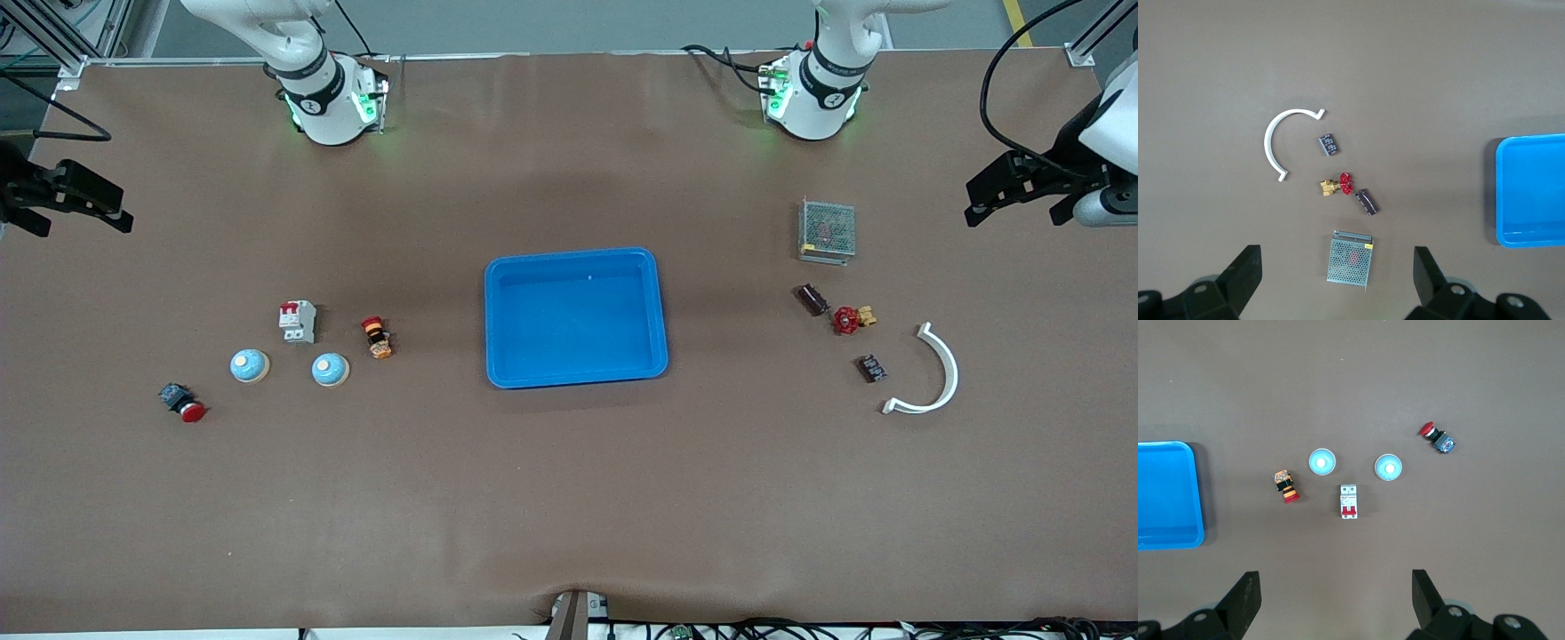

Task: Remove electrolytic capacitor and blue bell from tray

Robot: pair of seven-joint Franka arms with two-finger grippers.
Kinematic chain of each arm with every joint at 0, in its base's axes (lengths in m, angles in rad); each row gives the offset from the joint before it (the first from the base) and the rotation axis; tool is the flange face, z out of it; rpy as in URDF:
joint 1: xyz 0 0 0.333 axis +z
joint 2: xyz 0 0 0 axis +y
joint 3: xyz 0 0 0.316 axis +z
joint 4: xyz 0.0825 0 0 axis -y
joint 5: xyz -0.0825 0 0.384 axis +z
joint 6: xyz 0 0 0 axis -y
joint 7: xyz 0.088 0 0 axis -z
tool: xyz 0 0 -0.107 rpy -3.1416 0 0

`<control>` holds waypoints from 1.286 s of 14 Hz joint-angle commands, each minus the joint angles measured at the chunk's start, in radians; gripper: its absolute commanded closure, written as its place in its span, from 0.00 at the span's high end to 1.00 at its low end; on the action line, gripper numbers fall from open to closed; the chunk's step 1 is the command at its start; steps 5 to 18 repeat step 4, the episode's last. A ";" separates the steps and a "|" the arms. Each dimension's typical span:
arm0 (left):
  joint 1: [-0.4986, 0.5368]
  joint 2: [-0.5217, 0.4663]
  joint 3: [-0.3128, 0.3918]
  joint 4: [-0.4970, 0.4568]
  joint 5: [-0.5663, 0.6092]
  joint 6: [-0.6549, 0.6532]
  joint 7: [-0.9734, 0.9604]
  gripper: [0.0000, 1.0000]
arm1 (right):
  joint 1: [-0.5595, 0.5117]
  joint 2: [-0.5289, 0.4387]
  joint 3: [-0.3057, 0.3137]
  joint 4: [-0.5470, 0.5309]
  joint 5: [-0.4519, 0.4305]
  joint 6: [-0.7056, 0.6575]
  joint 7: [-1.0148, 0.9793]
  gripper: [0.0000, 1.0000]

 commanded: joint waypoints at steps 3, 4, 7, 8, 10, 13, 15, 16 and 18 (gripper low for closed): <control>-0.006 -0.003 -0.013 0.011 0.001 -0.018 0.010 1.00 | -0.010 -0.007 -0.001 -0.022 0.018 0.016 0.001 1.00; -0.005 -0.003 -0.013 0.011 0.001 -0.020 0.009 1.00 | -0.008 -0.007 -0.001 -0.022 0.018 0.015 0.002 1.00; -0.005 -0.003 -0.013 0.011 0.001 -0.020 0.009 1.00 | -0.008 -0.007 -0.001 -0.022 0.018 0.015 0.002 1.00; -0.005 -0.003 -0.013 0.011 0.001 -0.020 0.009 1.00 | -0.008 -0.007 -0.001 -0.022 0.018 0.015 0.002 1.00; -0.005 -0.003 -0.013 0.011 0.001 -0.020 0.009 1.00 | -0.008 -0.007 -0.001 -0.022 0.018 0.015 0.002 1.00; -0.005 -0.003 -0.013 0.011 0.001 -0.020 0.009 1.00 | -0.008 -0.007 -0.001 -0.022 0.018 0.015 0.002 1.00; -0.005 -0.003 -0.013 0.011 0.001 -0.020 0.009 1.00 | -0.008 -0.007 -0.001 -0.022 0.018 0.015 0.002 1.00; -0.005 -0.003 -0.013 0.011 0.001 -0.020 0.009 1.00 | -0.008 -0.007 -0.001 -0.022 0.018 0.015 0.002 1.00; -0.005 -0.003 -0.013 0.011 0.001 -0.020 0.009 1.00 | -0.008 -0.007 -0.001 -0.022 0.018 0.015 0.002 1.00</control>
